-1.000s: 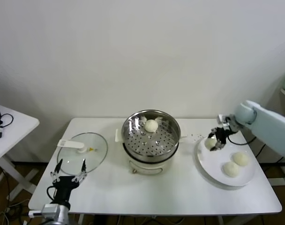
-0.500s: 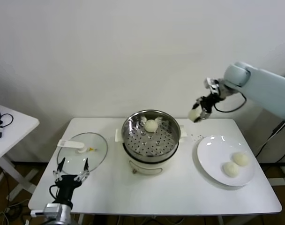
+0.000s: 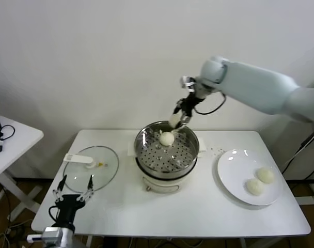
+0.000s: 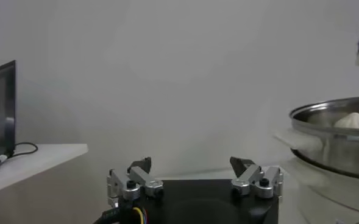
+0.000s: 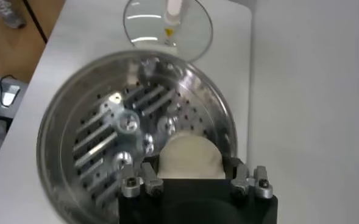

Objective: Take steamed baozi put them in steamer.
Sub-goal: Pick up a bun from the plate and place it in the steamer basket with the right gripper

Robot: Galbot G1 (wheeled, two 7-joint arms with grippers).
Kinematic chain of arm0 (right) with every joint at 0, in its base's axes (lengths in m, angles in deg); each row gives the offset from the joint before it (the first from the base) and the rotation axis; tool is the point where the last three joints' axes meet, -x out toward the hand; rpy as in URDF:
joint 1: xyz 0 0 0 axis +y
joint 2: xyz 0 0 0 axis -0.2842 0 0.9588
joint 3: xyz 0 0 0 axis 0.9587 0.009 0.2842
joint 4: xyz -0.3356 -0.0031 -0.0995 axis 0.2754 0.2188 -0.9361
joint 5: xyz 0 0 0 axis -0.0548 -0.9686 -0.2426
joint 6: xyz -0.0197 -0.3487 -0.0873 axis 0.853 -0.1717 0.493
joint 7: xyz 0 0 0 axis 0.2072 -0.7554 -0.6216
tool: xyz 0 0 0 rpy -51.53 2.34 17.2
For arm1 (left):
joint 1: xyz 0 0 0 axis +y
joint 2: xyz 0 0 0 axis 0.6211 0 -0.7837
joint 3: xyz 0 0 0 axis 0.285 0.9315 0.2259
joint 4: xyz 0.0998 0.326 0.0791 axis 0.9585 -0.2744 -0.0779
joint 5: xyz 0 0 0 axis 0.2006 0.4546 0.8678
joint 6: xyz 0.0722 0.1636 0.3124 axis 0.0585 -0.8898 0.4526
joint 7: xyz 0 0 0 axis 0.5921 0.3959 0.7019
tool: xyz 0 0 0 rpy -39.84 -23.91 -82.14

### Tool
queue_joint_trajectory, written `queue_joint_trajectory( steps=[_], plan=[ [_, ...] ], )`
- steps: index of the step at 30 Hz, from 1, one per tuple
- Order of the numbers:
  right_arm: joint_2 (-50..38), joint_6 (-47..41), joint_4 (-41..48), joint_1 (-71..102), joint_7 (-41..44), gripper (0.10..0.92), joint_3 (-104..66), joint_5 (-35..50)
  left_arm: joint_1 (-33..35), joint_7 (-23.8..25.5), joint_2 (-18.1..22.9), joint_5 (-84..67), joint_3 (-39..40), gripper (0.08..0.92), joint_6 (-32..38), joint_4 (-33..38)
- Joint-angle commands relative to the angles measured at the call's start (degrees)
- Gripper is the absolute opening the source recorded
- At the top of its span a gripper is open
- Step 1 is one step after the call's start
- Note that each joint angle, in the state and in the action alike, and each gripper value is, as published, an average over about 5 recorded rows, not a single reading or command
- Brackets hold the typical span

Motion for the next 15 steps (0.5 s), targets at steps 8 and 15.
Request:
queue_joint_trajectory(
  steps=[8,15],
  plan=[
    [8.0,-1.1,1.7,7.1,-1.1,0.679,-0.5,-2.0,-0.1,0.0,-0.1,-0.4,-0.2,0.823,0.0,-0.2],
    [7.8,-0.8,3.0,9.2,-1.2,0.678,-1.1,-4.9,0.2,0.0,-0.2,-0.4,-0.4,0.823,0.1,-0.5]
  ],
)
